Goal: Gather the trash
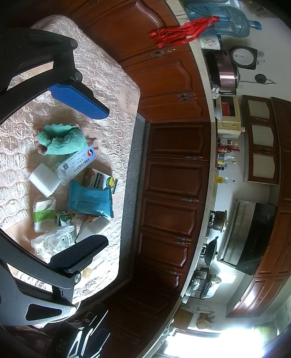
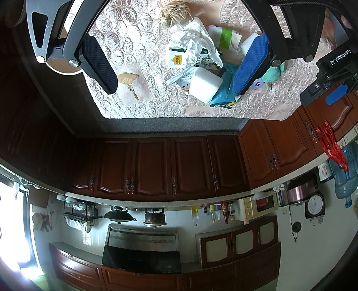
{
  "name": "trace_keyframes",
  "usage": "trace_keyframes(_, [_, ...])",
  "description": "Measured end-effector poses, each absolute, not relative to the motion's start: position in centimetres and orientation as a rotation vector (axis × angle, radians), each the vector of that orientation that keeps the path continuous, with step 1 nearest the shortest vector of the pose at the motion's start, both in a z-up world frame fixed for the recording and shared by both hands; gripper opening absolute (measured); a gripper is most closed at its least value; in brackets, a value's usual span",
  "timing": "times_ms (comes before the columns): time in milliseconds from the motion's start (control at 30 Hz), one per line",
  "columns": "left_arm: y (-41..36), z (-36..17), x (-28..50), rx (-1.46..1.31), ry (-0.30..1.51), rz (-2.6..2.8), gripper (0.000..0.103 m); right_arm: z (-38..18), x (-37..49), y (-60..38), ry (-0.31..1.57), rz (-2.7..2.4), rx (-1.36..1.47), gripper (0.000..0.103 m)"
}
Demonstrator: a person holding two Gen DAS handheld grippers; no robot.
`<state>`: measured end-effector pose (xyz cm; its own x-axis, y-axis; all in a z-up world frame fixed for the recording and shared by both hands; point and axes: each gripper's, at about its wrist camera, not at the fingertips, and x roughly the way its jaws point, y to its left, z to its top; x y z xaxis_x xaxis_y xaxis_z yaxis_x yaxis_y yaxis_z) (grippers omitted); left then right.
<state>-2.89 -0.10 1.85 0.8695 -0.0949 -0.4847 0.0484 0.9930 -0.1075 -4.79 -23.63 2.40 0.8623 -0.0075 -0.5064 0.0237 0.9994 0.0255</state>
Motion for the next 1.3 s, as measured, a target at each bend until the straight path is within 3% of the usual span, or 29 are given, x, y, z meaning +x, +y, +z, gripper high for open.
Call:
trace_keyframes(500, [0.7, 0.8, -2.4, -0.103, 0.543, -0.069, 0.103, 1.7, -4.4, -24.1, 0.568, -0.020, 0.041, 0.103])
trace_keyframes(833, [2.5, -1.6, -2.0, -0.053, 0.667, -0.143, 0.103, 0.4, -4.1, -26.0, 0.638, -0.013, 0.025, 0.103])
trace_keyframes(1167, [1.3, -7.3, -1.1, -0.008, 0.865, -0.285, 0.103, -4.5, -3.4, -28.5, 0.846, 0.104, 0.089, 0.102])
trace_keyframes(1300, [-0.1, -9.3, 0.1, 0.024, 0.920, -0.324, 0.103, -7.9, -3.3, -28.2, 0.968, 0.167, 0.132, 0.096])
